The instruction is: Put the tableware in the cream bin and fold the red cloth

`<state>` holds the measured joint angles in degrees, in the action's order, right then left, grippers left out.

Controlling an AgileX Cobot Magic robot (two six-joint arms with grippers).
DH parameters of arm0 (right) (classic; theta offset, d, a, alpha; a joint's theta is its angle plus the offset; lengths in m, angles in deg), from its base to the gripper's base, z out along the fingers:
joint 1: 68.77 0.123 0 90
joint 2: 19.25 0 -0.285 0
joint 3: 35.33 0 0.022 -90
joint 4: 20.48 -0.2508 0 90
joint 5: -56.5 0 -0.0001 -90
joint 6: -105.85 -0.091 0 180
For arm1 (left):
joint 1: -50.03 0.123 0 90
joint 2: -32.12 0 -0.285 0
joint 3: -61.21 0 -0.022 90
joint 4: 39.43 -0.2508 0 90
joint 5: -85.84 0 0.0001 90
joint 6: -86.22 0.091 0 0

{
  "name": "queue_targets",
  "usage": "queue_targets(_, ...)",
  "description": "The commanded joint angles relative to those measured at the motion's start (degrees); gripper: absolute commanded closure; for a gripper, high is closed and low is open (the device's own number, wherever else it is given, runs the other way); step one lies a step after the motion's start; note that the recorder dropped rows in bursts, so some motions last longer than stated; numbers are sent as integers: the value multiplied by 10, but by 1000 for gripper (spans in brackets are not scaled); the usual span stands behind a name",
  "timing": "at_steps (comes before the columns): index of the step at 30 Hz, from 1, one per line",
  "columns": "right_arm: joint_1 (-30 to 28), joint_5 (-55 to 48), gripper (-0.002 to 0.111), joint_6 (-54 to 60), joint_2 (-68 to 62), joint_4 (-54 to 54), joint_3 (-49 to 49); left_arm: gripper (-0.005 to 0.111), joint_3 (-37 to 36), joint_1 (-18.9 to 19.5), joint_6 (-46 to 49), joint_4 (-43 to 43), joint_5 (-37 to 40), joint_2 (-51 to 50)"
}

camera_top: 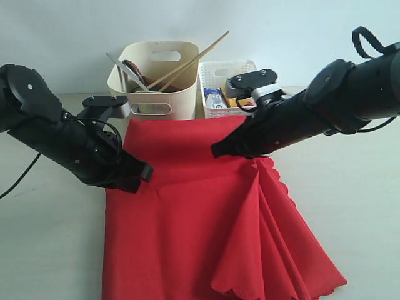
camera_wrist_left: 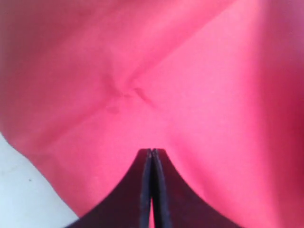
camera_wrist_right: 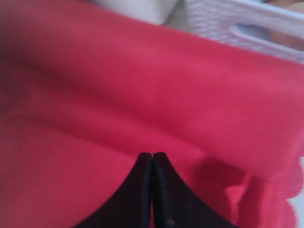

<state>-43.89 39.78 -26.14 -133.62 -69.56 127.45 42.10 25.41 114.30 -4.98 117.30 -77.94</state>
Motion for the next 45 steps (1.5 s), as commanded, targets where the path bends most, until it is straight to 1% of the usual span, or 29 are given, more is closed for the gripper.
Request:
queue_targets(1,25,-116,108,13,8,21,4,107,-6,-1,0,4,-4,-16)
queue_targets(3,31,-141,108,1,-4,40,4,107,-6,-3,0,4,15,-23)
queue_targets(6,41,-160,108,-69,-29,110,4,107,-6,-15,1,3,46,-29)
queue_targets(9,41,-178,108,-187,-52,213,4,107,-8,-39,2,1,66,-33)
queue_targets(12,41,-207,108,-335,-62,340,4,107,-20,-64,2,-5,70,-33)
queue_targets(14,41,-231,108,-433,-62,418,4,107,-30,-75,2,-9,70,-33)
queue_targets(16,41,-260,108,-486,-62,453,4,107,-45,-79,2,-11,70,-33)
queue_targets(18,41,-279,108,-492,-61,447,-5,107,-60,-79,2,-12,70,-33)
queue_targets(20,45,-275,108,-493,-61,446,-26,107,-73,-79,-1,-15,70,-33)
queue_targets(25,67,-224,108,-497,-60,445,-96,107,-93,-79,-24,-27,72,-33)
queue_targets(29,100,-188,108,-496,-46,402,-135,107,-94,-79,-42,-36,107,-33)
queue_targets(32,128,-189,108,-492,-27,395,-148,107,-94,-79,-42,-38,136,-33)
queue_targets(35,156,-193,108,-494,3,391,-156,107,-94,-79,-42,-40,139,-21)
queue_targets(38,170,-193,108,-494,45,391,-157,107,-94,-79,-42,-40,129,5)
queue_targets(41,171,-172,108,-497,102,398,-157,107,-94,-79,-44,-40,97,44)
queue_targets(45,171,-120,108,-539,167,463,-156,107,-94,-79,-46,-39,7,95)
